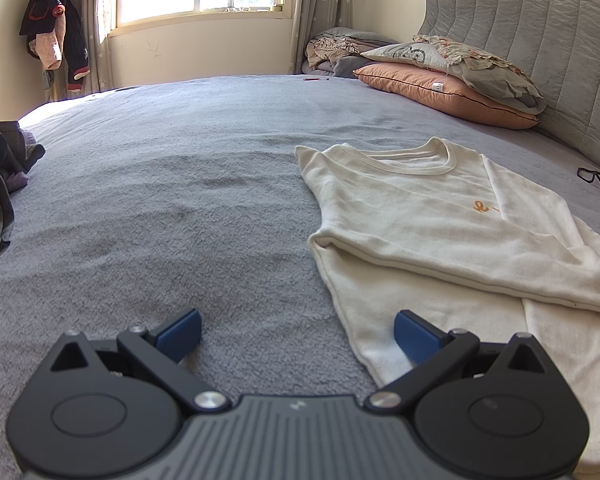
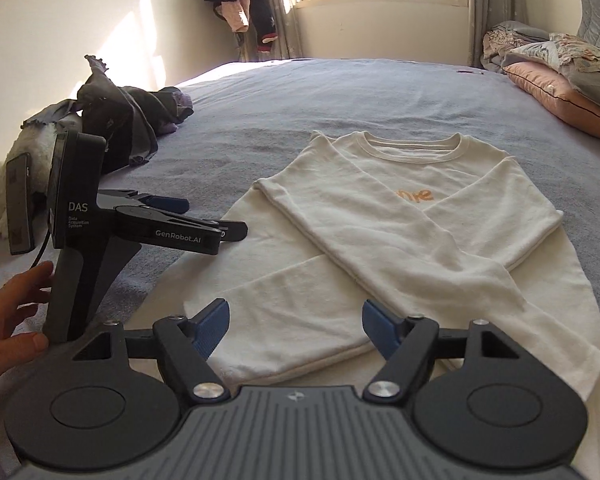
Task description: Fold clothes
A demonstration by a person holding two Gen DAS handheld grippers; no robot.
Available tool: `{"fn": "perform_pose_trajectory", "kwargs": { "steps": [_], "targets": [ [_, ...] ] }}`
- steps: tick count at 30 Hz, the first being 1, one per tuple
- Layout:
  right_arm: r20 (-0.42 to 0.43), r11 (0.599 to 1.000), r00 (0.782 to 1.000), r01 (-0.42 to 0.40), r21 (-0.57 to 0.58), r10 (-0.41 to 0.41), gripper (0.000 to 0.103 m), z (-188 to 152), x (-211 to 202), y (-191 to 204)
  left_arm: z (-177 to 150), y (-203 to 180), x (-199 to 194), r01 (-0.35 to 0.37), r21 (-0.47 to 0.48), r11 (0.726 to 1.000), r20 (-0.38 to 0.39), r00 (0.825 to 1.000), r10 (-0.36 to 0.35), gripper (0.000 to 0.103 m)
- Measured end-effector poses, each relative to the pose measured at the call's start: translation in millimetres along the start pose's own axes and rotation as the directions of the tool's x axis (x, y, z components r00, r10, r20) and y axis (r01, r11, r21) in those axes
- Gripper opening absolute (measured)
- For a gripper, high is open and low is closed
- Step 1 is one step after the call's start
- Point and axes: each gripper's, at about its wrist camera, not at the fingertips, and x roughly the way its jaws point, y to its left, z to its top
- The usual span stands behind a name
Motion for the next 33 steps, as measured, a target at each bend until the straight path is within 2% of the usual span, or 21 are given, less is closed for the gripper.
{"fn": "perform_pose_trajectory", "kwargs": {
  "steps": [4, 11, 14, 17, 20, 26, 33],
  "targets": [
    [-0.033, 0.998, 0.999, -0.02, -0.057, 0.018, 0.066, -7.2, 5.3, 15.8, 0.1, -0.4, -0.6, -0.002, 0.003, 1.0, 0.0, 1.0, 0.002, 0.103],
    [-0.066, 0.987, 0.995, -0.087, -0.135, 0.079, 0.063, -26.5, -3.9, 44.4, 1.1, -2.1, -1.8, -0.003, 0.004, 1.0, 0.0, 1.0, 0.003, 0.103],
    [-0.058, 0.98, 0.998, -0.05, -0.193, 0.039, 0.064, -34.4, -10.5, 56.6, 2.3, -1.1, -4.8, -0.002, -0.014, 1.0, -0.003, 1.0, 0.002, 0.103],
    [-0.062, 0.981, 0.998, -0.038, -0.19, 0.027, 0.064, -34.5, -20.9, 54.1, 1.7, -1.8, -12.4, 0.002, -0.034, 0.999, -0.013, 1.0, -0.003, 0.103],
    [-0.051, 0.989, 0.998, -0.031, -0.145, 0.023, 0.063, -29.7, -36.1, 42.3, 1.3, -4.9, -26.2, 0.058, -0.038, 0.998, -0.019, 0.998, -0.059, 0.103],
    [0.018, 0.988, 0.993, 0.12, -0.096, -0.119, 0.064, -27.2, -69.6, 5.4, -3.4, -16.8, -68.7, 0.176, -0.056, 0.983, -0.018, 0.984, -0.177, 0.103],
    [0.0, 0.956, 0.956, 0.294, 0.018, -0.294, 0.064, -46.9, -92.4, -57.5, -25.2, -55.6, -101.5, 0.165, 0.064, 0.984, -0.05, 0.986, -0.162, 0.103]
  ]
}}
